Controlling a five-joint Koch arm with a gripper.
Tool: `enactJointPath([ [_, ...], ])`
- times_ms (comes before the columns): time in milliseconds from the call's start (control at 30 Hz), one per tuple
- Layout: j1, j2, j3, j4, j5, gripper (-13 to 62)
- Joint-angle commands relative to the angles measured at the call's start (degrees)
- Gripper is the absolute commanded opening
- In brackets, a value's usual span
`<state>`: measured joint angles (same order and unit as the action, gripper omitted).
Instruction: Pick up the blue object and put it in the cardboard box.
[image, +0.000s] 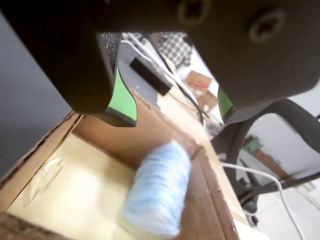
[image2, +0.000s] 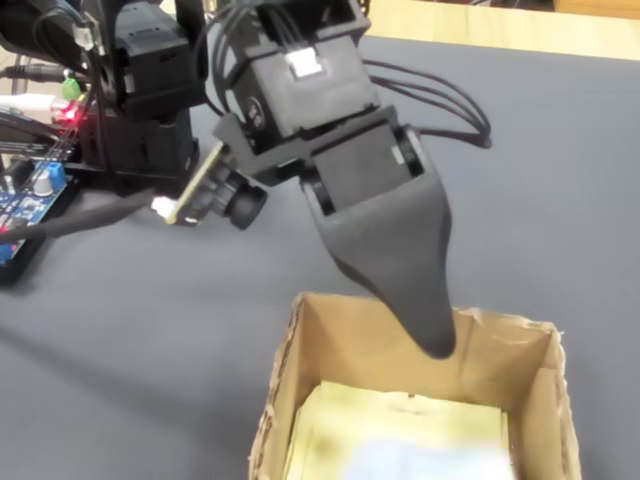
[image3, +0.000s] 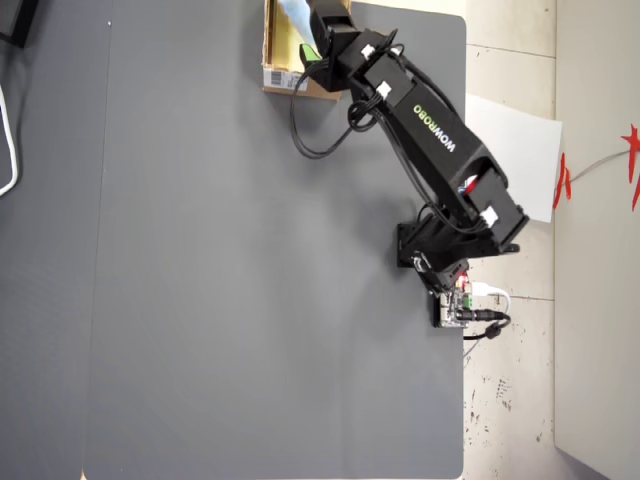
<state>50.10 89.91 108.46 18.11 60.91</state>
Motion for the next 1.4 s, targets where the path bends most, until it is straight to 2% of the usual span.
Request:
enactJointPath([
  [0,-0.09,1.49,-2.02,-0.53,2.99,32.1],
  [433,-6.50,10.20,8.17,-4.04,30.06,33.6],
  [1367,-26.02,45.70,54.14,-8.61,47.64,33.7],
])
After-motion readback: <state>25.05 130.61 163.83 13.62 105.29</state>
